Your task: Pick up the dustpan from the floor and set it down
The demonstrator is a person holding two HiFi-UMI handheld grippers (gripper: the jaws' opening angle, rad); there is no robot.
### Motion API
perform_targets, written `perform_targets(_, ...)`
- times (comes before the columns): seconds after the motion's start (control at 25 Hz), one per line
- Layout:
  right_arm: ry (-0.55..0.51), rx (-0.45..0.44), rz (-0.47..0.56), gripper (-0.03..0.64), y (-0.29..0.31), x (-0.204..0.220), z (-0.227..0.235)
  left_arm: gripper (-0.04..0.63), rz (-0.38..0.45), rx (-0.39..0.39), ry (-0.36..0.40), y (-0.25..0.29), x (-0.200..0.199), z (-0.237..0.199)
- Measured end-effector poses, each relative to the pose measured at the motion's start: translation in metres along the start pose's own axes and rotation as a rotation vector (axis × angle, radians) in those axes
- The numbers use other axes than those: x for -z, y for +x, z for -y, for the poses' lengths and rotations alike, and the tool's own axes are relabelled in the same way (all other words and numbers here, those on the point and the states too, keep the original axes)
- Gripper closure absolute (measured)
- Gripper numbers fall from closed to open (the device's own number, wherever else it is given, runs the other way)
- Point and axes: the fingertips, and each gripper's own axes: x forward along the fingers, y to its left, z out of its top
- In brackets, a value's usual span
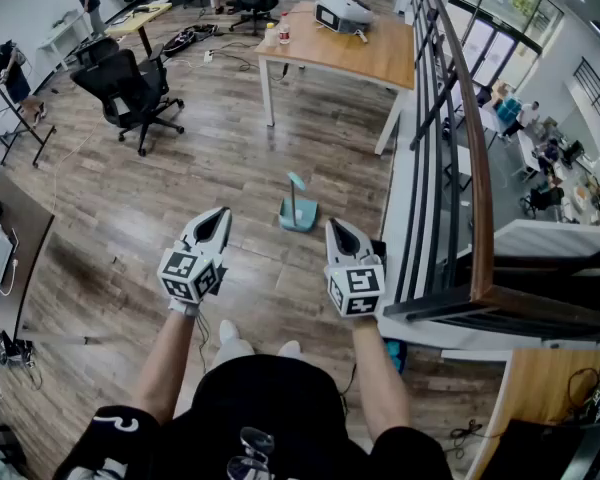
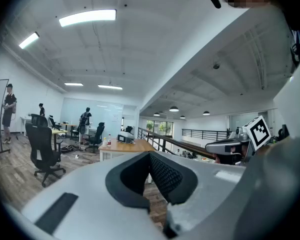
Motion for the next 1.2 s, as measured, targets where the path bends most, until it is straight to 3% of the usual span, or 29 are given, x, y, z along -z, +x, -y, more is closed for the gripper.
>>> perform_targets(0.84, 0.033, -0.002, 0.007, 0.624, 0.006, 0.009, 0.017, 0.598, -0.016, -0.006, 0.004, 0.012, 0.009, 0.003)
perform_targets(1.2, 0.057, 0.001, -0.023, 0.624, 0.041, 0.018, 0.022, 0.598, -0.040, -0.007, -0.010, 0.033, 0.020, -0.024)
